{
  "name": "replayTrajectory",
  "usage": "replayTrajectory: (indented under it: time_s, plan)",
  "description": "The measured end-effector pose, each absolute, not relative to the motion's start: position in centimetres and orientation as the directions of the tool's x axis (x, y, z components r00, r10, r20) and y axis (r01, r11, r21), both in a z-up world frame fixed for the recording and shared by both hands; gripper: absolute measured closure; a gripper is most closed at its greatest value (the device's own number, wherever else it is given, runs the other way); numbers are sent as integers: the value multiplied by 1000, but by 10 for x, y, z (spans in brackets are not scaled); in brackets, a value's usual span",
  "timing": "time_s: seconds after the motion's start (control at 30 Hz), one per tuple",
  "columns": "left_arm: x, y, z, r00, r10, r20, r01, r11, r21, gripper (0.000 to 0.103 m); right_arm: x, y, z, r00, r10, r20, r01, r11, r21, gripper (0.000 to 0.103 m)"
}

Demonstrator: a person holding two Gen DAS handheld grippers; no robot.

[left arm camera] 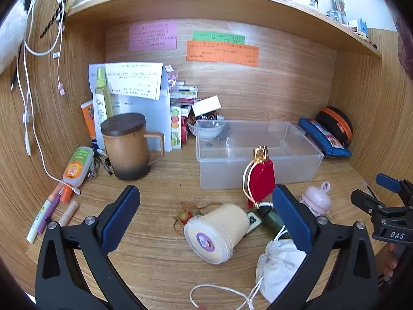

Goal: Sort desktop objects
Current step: 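Move the left gripper to the cream jar while the right gripper reaches the pink apple box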

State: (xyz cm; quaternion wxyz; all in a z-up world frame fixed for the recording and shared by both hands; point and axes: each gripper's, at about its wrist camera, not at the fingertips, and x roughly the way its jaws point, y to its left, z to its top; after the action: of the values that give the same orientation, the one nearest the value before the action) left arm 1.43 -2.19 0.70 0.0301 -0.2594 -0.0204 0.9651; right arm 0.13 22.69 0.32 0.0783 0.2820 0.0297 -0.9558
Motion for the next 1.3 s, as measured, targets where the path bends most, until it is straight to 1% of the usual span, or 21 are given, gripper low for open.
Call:
replayTrajectory:
  time_s: [0.13, 0.3, 0.5, 0.7, 0.97, 1.13, 1.3]
  plan:
    - [14, -26, -6, -836, 71, -544, -56, -997, -45, 0, -3, 228, -5, -808, -130, -574, 170, -985, -17, 0]
    - [9, -25, -28, -773, 99, -627, -85, -995, -53, 0, -7, 234, -18, -786, -141, -602, 184, -983, -11, 0]
    - [-3, -28, -50, -718, 130, -684, -92, -992, -91, 0, -17, 241, -35, -747, -141, -650, 184, -983, 1, 0]
    - [-16, -29, -62, -682, 142, -717, -98, -990, -102, 0, -31, 243, -48, -715, -137, -686, 182, -983, 8, 0]
    - [-38, -35, -75, -626, 187, -757, -88, -982, -169, 0, -61, 237, -55, -653, -210, -727, 253, -966, 52, 0]
    - [-45, -33, -77, -616, 194, -763, -96, -980, -172, 0, -74, 234, -59, -626, -233, -744, 260, -962, 83, 1]
    - [-49, -28, -76, -618, 214, -756, -118, -977, -180, 0, -82, 227, -63, -614, -236, -753, 271, -959, 80, 3]
